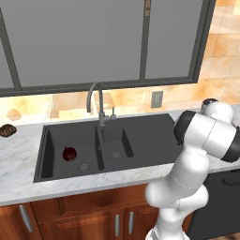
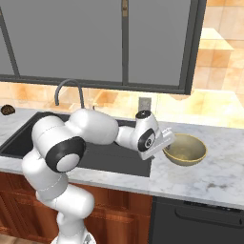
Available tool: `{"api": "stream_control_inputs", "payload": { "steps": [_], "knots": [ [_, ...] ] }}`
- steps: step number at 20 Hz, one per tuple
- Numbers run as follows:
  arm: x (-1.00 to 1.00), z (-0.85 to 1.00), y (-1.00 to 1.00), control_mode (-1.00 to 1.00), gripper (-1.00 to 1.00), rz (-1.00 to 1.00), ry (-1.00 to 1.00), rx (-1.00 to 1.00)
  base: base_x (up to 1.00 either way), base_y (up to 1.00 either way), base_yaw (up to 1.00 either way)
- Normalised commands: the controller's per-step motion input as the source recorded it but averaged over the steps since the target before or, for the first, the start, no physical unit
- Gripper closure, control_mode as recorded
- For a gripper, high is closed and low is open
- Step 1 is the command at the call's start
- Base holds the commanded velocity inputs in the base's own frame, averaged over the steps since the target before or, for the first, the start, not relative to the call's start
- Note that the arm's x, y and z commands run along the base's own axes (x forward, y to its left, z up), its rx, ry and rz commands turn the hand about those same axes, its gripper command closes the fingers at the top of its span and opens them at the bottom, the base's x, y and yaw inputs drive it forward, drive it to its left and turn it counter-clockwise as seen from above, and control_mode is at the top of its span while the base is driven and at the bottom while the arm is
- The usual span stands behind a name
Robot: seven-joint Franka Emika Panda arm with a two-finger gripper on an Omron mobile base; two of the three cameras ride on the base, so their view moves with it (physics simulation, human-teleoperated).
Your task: Pick the mug and place it in the sink. Pick the bowl and place it in the open cabinet and then close the cabinet.
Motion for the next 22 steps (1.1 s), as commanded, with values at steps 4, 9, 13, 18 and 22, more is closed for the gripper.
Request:
{"api": "stream_control_inputs", "payload": {
  "steps": [4, 9, 13, 18, 22],
  "knots": [
    [0.02, 0.0, -0.14, -1.0, -1.0, 0.0, 0.0, 0.01, 0.0, 0.0, 0.0],
    [0.05, -0.03, -0.12, -1.0, -1.0, 0.0, 0.0, 0.04, 0.0, 0.0, 0.0],
    [0.16, -0.09, -0.13, -1.0, -1.0, 0.0, 0.0, 0.06, 0.0, 0.0, 0.0],
    [0.05, -0.04, -0.01, -1.0, -1.0, 0.0, 0.0, 0.02, 0.0, 0.0, 0.0],
    [0.17, 0.0, -0.14, -1.0, -1.0, 0.03, 0.0, 0.02, 0.0, 0.0, 0.0]
  ]
}}
